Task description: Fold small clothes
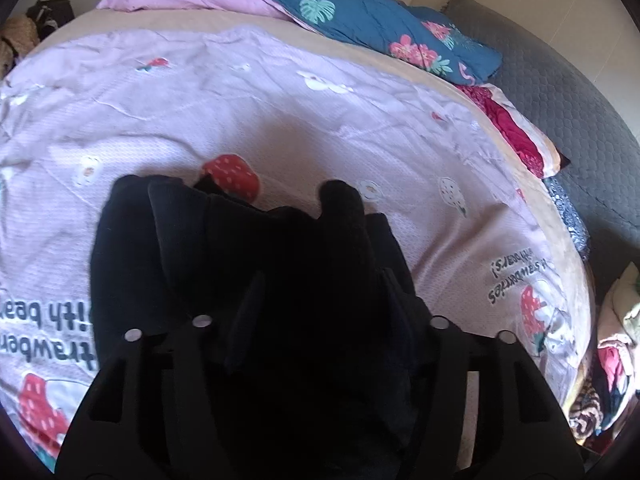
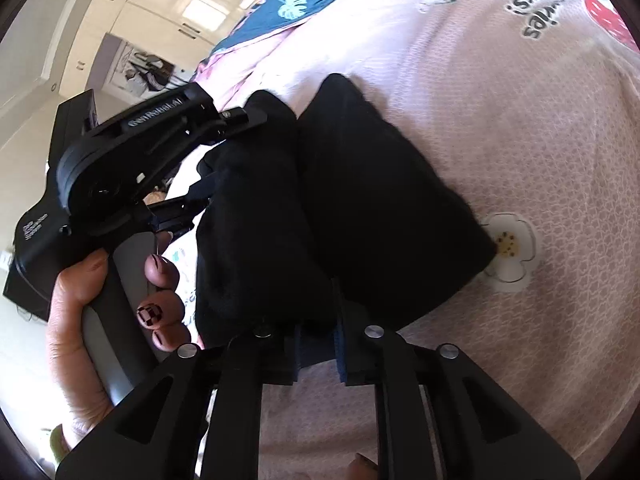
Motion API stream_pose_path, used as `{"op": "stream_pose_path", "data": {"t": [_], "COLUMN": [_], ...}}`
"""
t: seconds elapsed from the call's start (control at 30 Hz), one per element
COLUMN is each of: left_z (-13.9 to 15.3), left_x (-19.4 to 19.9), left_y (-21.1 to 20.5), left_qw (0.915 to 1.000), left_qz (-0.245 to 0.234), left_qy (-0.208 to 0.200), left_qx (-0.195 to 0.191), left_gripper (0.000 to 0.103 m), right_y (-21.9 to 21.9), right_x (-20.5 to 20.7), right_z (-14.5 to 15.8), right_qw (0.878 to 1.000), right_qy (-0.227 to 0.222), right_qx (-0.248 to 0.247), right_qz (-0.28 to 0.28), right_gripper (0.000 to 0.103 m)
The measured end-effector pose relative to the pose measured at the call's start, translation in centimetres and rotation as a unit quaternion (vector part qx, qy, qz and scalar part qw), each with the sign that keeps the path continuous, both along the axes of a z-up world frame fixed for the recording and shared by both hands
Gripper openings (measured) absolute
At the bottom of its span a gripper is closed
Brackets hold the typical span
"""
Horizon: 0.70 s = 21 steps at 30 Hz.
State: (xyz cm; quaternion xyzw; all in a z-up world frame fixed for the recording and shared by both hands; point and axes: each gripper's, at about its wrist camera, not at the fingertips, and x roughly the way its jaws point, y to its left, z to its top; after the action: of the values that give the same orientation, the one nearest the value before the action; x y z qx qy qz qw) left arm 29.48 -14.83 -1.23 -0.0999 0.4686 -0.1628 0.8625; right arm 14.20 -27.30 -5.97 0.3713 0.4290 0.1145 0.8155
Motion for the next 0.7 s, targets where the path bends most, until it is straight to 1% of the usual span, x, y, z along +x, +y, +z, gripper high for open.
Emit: {"op": "stream_pose_path", "data": {"t": [0.03,0.07,0.13,0.17,0.2,0.23,0.27,0.3,0.33,0.37,0.4,0.43,0.47,0.5,0.57,0.63,0.7], "left_z": [0.0,0.0,0.4,0.7,1.1,1.4,1.7,1.9,2.1,2.2,2.3,2.1,1.9,1.6,0.7,-0.1,-0.9], "left_x": [0.0,-0.1,-0.3,-0.6,-0.8,-1.0,-1.2,-1.5,-2.0,-2.4,-3.0,-3.8,-4.5,-4.9,-5.8,-6.3,-6.3], "left_y": [-0.1,-0.2,-0.2,0.1,0.6,1.1,1.7,2.5,3.6,4.4,5.3,6.3,7.0,7.6,8.9,9.9,10.0], "left_qw": [1.0,0.9999,0.9996,0.9994,0.9991,0.9989,0.9986,0.9985,0.9987,0.9989,0.9989,0.9989,0.9987,0.9985,0.9984,0.9985,0.999], "left_qz": [-0.003,-0.005,-0.014,-0.016,-0.014,-0.012,-0.008,-0.004,0.002,0.007,0.012,0.016,0.016,0.018,0.023,0.027,0.02], "left_qy": [0.0,-0.001,-0.005,-0.007,-0.01,-0.012,-0.016,-0.019,-0.023,-0.028,-0.036,-0.043,-0.048,-0.05,-0.049,-0.048,-0.04], "left_qx": [-0.009,-0.015,-0.022,-0.029,-0.038,-0.045,-0.05,-0.052,-0.045,-0.037,-0.026,-0.01,0.003,0.012,0.018,0.005,-0.005], "left_gripper": [0.062,0.065,0.066,0.066,0.066,0.066,0.066,0.066,0.066,0.066,0.066,0.066,0.066,0.066,0.066,0.066,0.066], "right_y": [-0.1,-0.2,-0.2,-0.5,-0.4,-0.4,-0.5,-0.6,-0.8,-1.1,-1.5,-1.8,-2.1,-2.3,-2.5,-2.9,-3.5], "right_x": [0.0,-0.1,-0.3,-0.5,-0.4,-0.2,-0.2,-0.3,-0.1,-0.1,0.0,0.2,0.6,1.1,2.5,3.7,4.5], "right_z": [-0.1,-0.1,0.0,0.0,0.0,0.1,0.3,0.6,0.9,1.4,2.0,2.3,2.9,3.3,3.6,3.4,3.2], "right_qw": [1.0,1.0,1.0,1.0,1.0,1.0,1.0,1.0,1.0,0.999,0.999,0.998,0.998,0.998,0.997,0.998,0.998], "right_qy": [0.002,0.003,0.004,0.002,0.001,0.0,-0.002,-0.006,-0.01,-0.019,-0.027,-0.033,-0.043,-0.048,-0.044,-0.031,-0.029], "right_qx": [0.002,0.007,0.006,0.005,0.008,0.01,0.015,0.019,0.023,0.031,0.037,0.037,0.029,0.019,0.005,0.009,0.009], "right_qz": [-0.001,-0.002,-0.002,-0.001,0.004,0.007,0.009,0.012,0.017,0.021,0.023,0.027,0.037,0.045,0.064,0.061,0.063], "right_gripper": [0.013,0.013,0.015,0.017,0.022,0.023,0.028,0.039,0.046,0.06,0.07,0.074,0.081,0.083,0.083,0.083,0.083]}}
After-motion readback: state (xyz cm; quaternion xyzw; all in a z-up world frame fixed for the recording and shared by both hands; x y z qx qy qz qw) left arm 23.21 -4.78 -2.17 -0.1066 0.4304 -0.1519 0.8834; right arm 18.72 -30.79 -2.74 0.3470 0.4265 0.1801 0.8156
